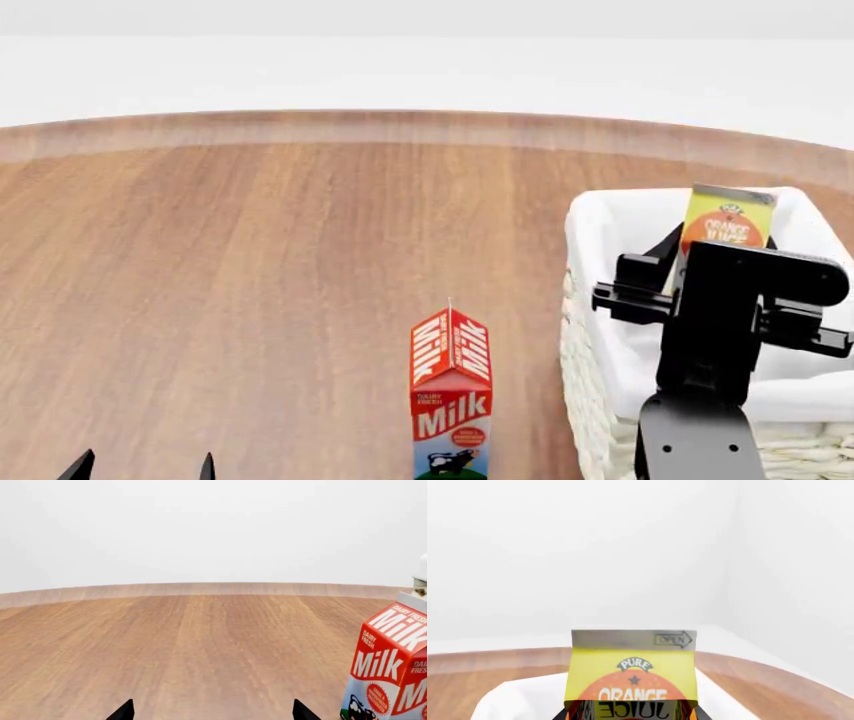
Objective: Pick up the orange juice, and put it in the basket.
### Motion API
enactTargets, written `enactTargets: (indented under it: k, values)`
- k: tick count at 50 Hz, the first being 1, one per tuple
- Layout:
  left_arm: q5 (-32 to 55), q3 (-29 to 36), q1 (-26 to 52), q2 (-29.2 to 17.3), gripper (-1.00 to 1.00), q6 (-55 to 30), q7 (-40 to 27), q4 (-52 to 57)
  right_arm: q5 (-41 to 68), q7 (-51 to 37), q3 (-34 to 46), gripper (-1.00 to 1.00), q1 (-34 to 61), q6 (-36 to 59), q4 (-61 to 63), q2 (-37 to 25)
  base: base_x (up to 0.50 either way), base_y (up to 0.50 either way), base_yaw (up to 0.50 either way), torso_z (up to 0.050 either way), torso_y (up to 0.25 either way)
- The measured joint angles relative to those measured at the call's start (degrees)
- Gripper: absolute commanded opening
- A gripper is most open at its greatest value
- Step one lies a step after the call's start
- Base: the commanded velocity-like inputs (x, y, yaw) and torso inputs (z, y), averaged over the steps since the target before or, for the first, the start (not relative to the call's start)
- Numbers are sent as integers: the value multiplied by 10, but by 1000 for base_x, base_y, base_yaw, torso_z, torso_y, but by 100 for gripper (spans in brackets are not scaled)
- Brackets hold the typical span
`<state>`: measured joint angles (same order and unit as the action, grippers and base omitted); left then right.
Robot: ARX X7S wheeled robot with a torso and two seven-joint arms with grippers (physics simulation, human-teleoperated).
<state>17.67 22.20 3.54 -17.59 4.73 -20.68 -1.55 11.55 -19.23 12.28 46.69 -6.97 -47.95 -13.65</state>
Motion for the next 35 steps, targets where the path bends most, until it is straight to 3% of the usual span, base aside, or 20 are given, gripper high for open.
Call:
enactTargets:
  k: [23,24,35]
  values:
    - [2,3,1,-2,100,1,-2,0,-10,7,5,-100,33,-67,-107,13,0,0,0,0,1]
    - [2,3,1,-2,100,1,-2,0,-10,7,5,100,34,-68,-108,13,0,0,0,0,0]
    - [3,4,1,-3,100,2,-4,-1,-27,1,5,100,31,-55,-90,10,0,0,0,0,0]
